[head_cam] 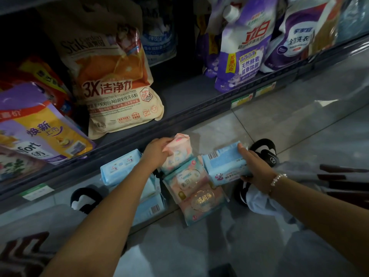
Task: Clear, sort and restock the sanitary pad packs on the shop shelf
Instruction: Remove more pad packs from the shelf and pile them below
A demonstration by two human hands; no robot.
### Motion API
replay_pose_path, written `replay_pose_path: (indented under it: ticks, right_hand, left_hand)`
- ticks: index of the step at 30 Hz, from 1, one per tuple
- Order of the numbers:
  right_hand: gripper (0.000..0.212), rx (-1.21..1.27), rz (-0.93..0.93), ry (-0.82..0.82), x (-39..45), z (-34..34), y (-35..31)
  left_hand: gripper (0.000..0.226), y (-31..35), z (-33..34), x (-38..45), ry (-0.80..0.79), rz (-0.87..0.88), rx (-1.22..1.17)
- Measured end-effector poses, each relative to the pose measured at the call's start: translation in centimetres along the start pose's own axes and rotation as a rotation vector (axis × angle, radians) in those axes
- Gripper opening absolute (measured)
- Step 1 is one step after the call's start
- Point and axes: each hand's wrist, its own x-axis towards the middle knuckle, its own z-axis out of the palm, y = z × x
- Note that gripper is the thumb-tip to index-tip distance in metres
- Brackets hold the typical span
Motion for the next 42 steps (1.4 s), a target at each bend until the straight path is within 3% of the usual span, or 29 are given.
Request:
replay_pose_path:
  ticks: [8,14,18,22,28,34,38,42]
  right_hand:
    - [0.040,0.008,0.001,-0.018,0.2,0.2,0.2]
    - [0.039,0.005,0.001,-0.012,0.2,0.2,0.3]
    - [0.036,0.009,-0.003,-0.025,0.0,0.1,0.2]
    - [0.037,0.001,-0.008,-0.016,0.2,0.2,0.3]
    - [0.039,0.028,-0.005,-0.010,0.4,0.3,0.4]
    - [0.046,0.015,0.006,-0.012,0.6,0.2,0.5]
    - [0.048,0.011,0.004,-0.022,0.6,0.3,0.6]
    - [0.049,0.007,-0.004,-0.045,0.4,0.5,0.5]
  left_hand:
    - [0.044,0.5,0.3,0.2,-0.060,0.003,0.300]
    - [0.065,0.7,0.9,-1.4,-0.021,0.107,0.493]
    - [0.048,0.4,1.2,-1.0,0.088,0.067,0.373]
    - [0.029,1.3,0.9,-0.6,0.065,0.000,0.366]
    - [0.046,1.2,2.4,-0.8,0.193,0.231,0.617]
    - [0.040,-0.5,3.7,-0.6,0.043,0.165,0.278]
    - [0.034,0.2,3.7,-0.9,0.042,0.196,0.282]
    - [0.037,0.3,3.9,-1.0,-0.007,0.108,0.290]
